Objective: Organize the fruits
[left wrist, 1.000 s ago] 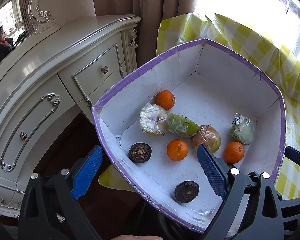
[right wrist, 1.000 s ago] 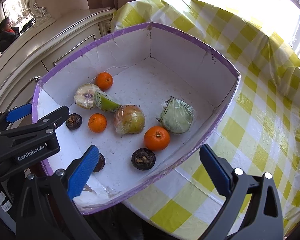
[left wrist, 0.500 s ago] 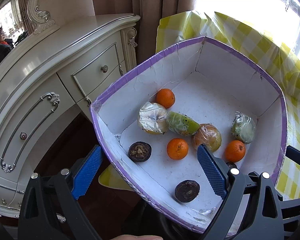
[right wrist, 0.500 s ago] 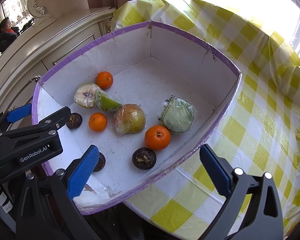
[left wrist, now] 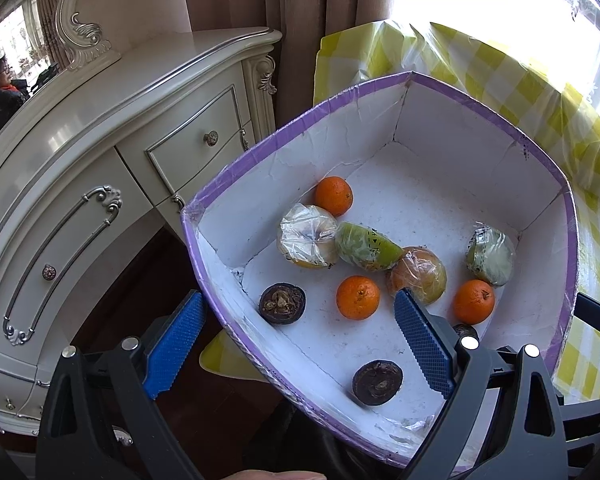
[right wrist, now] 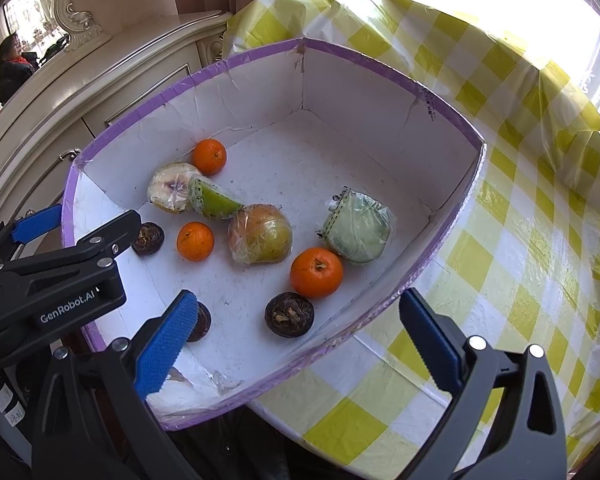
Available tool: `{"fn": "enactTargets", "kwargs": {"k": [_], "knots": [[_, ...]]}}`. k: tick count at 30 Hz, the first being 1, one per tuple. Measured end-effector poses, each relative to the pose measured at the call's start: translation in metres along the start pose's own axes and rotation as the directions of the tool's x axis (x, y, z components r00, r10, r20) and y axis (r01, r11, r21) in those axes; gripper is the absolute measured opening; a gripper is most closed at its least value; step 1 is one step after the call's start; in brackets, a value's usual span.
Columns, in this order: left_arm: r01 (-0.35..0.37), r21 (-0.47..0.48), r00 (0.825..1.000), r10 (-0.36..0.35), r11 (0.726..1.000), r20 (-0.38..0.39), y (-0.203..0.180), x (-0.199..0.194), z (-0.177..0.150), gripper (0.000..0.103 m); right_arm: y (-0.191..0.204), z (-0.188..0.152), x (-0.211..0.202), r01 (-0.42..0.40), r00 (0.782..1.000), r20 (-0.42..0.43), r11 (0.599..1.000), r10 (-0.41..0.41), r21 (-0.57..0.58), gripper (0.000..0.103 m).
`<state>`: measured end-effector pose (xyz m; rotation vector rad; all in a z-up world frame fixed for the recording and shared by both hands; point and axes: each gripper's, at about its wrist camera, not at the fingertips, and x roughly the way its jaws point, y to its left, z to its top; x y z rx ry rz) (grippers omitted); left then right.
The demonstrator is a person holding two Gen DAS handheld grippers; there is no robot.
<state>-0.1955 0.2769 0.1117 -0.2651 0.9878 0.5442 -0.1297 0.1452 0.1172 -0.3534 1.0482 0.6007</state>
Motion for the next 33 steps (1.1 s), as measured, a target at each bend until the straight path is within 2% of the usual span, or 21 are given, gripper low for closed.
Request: {"fn": "enactTargets", "kwargs": {"k": [19,23,33], "knots": [[-0.017,-0.022,1.0,0.017,1.0,0.0,0.005,0.0,0.003,0.091,0.001,-0.002,0.001,-0.006,1.0,0.001,1.0,0.006,-0.004,0.101],[-0.086,-0.014,0.996,0.086,0.996,0.019,0.003,-0.001,0.003,0.091,0.001,-0.004,0.001,-0.017,1.0,0.004,1.0,0.018,-0.006,0.101],[-0.157,0.021,0.987,0.156,0.987,0.033,-0.023,-0.025,0.007,0.092,-0.014,-0.013,-0.014,-0.097,0.994,0.053,0.995,0.097,0.006,0.101]]}}
